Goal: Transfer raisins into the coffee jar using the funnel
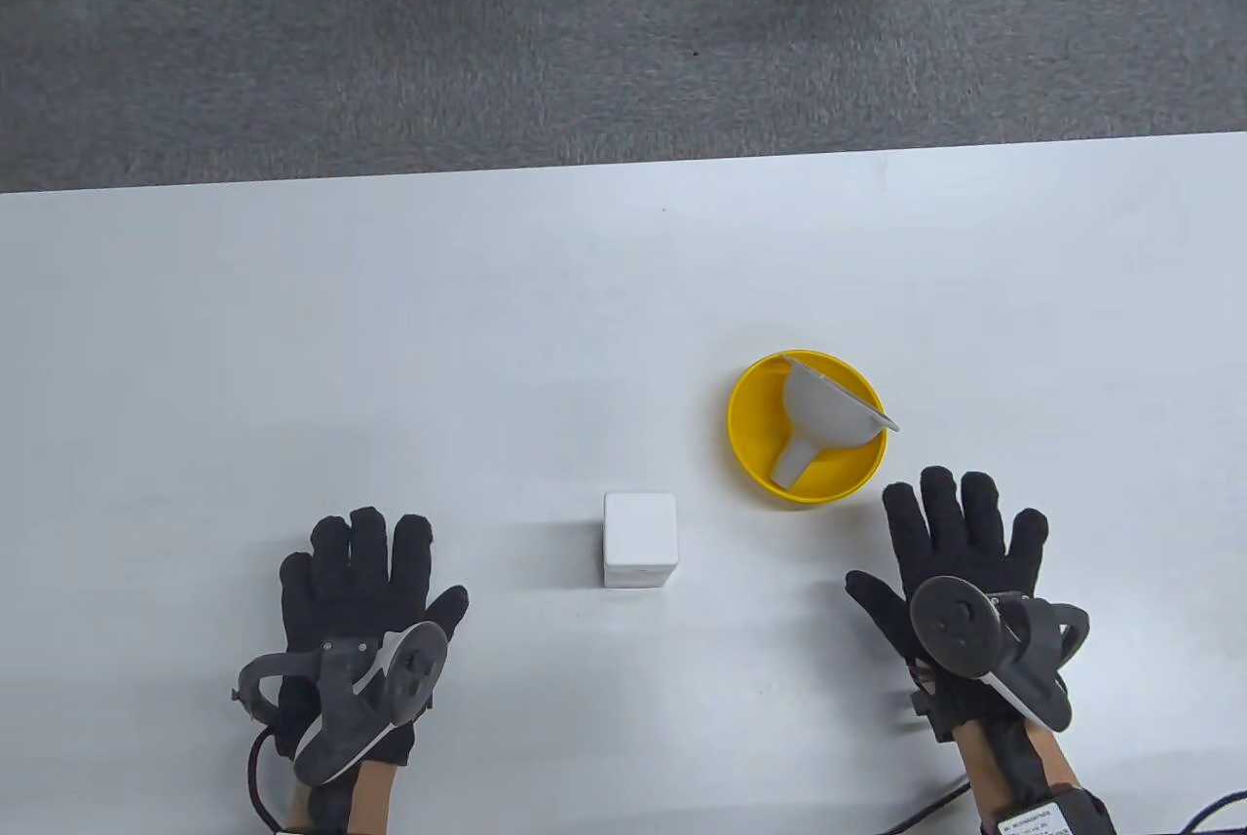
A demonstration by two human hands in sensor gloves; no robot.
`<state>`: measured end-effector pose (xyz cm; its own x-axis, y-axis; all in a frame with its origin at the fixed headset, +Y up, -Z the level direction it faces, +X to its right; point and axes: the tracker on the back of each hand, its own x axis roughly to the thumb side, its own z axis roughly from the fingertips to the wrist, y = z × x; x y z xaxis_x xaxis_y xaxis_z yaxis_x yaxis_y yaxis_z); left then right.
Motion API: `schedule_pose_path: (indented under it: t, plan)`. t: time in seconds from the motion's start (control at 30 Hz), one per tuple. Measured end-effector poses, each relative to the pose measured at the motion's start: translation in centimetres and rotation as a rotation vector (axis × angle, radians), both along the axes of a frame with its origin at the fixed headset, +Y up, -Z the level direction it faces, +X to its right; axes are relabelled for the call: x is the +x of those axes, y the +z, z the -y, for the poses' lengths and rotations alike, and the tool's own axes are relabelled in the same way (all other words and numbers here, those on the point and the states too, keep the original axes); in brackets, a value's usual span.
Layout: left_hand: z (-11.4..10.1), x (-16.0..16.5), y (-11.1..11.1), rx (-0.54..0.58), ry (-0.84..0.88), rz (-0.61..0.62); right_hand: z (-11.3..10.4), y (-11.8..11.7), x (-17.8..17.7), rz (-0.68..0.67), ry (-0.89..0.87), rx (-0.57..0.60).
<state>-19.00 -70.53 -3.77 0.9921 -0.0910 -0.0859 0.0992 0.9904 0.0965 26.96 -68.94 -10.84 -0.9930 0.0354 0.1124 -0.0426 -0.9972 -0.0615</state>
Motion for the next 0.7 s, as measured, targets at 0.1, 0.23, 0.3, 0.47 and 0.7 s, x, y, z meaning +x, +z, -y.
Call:
schedule_pose_path:
  t: [0.1, 0.23, 0.3, 0.47, 0.7]
  plan:
    - [0.17, 0.05, -0.11, -0.006, -0.016, -0.001, 0.42, -0.3, 0.1, 0.009, 0.024, -0.024]
    - [0.33, 0.04, -0.17, -0.013, -0.025, -0.002, 0.32, -0.32, 0.2, 0.013, 0.024, -0.014]
    - [0.3, 0.03, -0.16, -0.013, -0.027, -0.004, 0.3, -0.29, 0.3, 0.016, 0.012, -0.018]
    - [0.21, 0.02, -0.13, -0.016, -0.026, -0.006, 0.24, -0.18, 0.45, 0.011, -0.012, -0.014]
    - [0.26, 0.13, -0.2, -0.023, -0.031, -0.002, 0.3, -0.14, 0.47, 0.008, -0.02, -0.019]
